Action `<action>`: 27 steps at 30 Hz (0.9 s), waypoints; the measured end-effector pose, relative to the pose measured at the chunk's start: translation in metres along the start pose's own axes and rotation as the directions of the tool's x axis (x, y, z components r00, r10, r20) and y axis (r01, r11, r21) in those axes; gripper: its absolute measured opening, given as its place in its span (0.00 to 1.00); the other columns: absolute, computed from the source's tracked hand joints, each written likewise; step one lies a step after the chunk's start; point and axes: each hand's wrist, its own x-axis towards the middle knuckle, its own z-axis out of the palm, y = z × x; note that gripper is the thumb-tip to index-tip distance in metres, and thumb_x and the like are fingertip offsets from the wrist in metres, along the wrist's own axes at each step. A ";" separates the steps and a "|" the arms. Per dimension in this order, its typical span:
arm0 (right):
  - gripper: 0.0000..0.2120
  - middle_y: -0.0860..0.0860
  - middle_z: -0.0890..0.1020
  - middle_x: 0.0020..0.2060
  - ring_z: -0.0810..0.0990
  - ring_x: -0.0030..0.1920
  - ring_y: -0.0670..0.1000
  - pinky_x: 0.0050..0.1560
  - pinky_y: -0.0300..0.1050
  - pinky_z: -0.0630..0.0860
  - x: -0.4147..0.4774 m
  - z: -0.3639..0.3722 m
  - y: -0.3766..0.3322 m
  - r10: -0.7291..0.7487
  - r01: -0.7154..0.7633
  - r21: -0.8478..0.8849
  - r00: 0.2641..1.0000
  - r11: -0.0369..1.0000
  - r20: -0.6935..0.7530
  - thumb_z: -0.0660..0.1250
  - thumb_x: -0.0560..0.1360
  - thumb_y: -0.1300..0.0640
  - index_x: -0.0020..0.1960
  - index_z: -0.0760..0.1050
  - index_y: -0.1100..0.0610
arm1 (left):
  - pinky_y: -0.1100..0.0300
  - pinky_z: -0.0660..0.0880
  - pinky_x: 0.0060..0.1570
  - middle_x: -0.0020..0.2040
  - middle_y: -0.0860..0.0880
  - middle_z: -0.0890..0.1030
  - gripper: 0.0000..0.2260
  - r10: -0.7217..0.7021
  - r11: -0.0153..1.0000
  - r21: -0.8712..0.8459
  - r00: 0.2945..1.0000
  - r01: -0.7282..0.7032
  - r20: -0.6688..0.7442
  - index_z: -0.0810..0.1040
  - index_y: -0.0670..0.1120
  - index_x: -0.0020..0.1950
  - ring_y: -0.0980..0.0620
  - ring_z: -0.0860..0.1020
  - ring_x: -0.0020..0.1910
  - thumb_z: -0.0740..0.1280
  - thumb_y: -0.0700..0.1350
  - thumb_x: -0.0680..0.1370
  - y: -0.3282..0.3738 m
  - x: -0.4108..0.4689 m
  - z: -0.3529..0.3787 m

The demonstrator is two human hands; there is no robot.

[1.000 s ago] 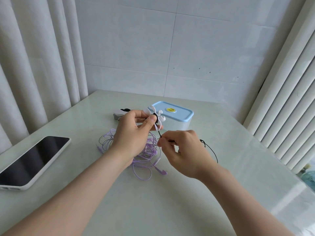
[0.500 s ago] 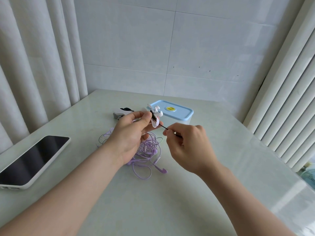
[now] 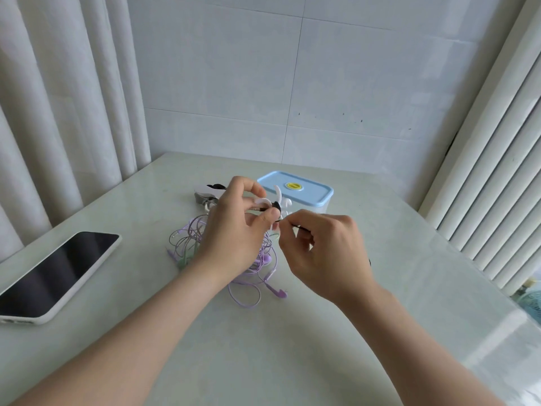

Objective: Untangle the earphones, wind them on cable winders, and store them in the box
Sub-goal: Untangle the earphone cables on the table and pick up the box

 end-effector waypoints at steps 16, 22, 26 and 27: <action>0.06 0.39 0.71 0.33 0.72 0.34 0.40 0.41 0.47 0.71 0.009 -0.006 0.019 0.095 -0.088 0.049 0.978 0.995 -0.184 0.76 0.77 0.47 0.45 0.85 0.49 | 0.54 0.83 0.54 0.48 0.51 0.88 0.10 -0.039 0.991 -0.114 0.962 0.072 0.269 0.86 0.50 0.54 0.43 0.87 0.46 0.80 0.42 0.74 0.007 0.000 0.001; 0.05 0.41 0.73 0.37 0.74 0.40 0.47 0.49 0.46 0.63 0.008 -0.007 0.025 0.079 -0.101 -0.111 0.979 0.989 -0.187 0.75 0.77 0.46 0.47 0.84 0.46 | 0.52 0.82 0.57 0.48 0.52 0.88 0.09 -0.015 1.000 0.019 0.961 0.010 0.275 0.86 0.54 0.56 0.48 0.86 0.48 0.76 0.42 0.79 0.001 0.003 -0.003; 0.07 0.42 0.73 0.36 0.73 0.41 0.46 0.51 0.45 0.61 0.008 -0.011 0.028 0.107 -0.130 -0.118 0.977 0.985 -0.184 0.77 0.75 0.43 0.46 0.83 0.45 | 0.55 0.80 0.59 0.48 0.56 0.89 0.17 -0.052 0.994 0.106 0.942 0.018 0.331 0.82 0.52 0.65 0.56 0.86 0.50 0.76 0.41 0.78 0.001 0.000 -0.003; 0.09 0.41 0.72 0.35 0.73 0.40 0.46 0.51 0.46 0.62 0.009 -0.012 0.029 0.134 -0.156 -0.103 0.973 0.982 -0.190 0.78 0.73 0.42 0.44 0.83 0.45 | 0.54 0.80 0.60 0.48 0.57 0.89 0.17 -0.062 0.994 0.111 0.941 0.026 0.333 0.82 0.50 0.66 0.57 0.86 0.50 0.77 0.41 0.78 0.001 0.000 -0.003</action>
